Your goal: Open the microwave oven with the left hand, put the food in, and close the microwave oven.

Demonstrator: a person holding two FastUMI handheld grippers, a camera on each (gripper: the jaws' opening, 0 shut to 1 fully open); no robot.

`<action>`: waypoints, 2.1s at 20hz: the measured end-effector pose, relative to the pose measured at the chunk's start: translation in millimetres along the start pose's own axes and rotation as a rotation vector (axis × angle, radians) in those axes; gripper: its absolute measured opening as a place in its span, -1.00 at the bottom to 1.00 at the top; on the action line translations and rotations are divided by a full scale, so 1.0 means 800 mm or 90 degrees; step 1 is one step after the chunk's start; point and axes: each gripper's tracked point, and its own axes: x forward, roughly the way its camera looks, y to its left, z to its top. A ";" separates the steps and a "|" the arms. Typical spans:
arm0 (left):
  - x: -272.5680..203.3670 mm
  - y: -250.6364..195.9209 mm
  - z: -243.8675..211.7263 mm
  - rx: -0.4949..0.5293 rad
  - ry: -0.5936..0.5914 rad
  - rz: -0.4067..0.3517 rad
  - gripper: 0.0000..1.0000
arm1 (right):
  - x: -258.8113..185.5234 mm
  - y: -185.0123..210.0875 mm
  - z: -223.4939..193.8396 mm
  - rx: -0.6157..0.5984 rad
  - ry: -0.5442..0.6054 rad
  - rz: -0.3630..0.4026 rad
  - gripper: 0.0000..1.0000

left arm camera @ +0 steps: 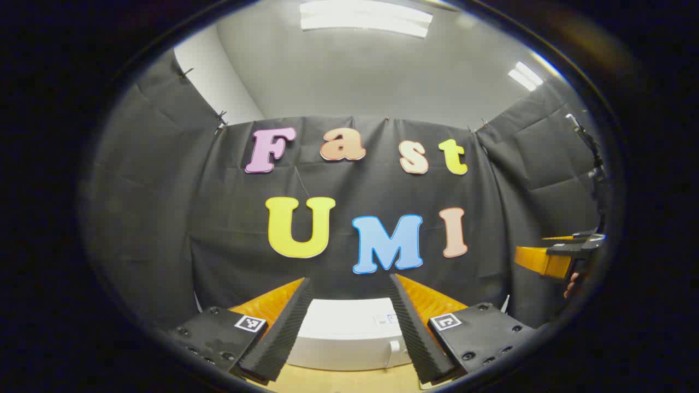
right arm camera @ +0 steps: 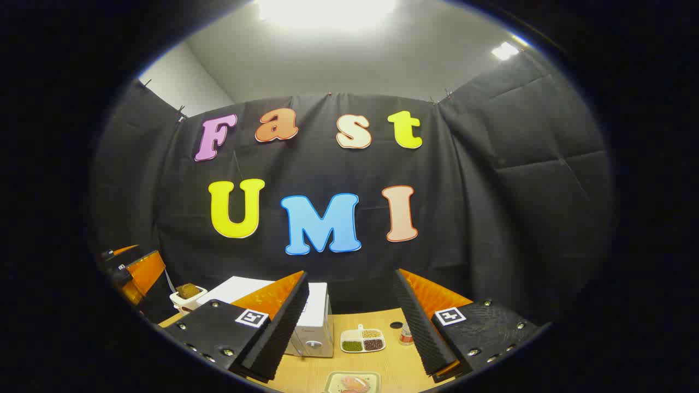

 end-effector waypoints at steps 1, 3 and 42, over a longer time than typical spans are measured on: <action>0.003 -0.005 0.000 -0.001 0.004 -0.006 0.87 | 0.000 0.000 0.001 0.001 -0.003 0.001 0.90; 0.005 -0.010 0.003 0.006 0.003 -0.012 0.83 | 0.003 0.000 0.001 0.005 -0.007 0.000 0.90; 0.138 -0.141 -0.374 -0.016 0.196 -0.104 0.84 | -0.034 -0.102 -0.091 -0.034 0.104 -0.101 0.90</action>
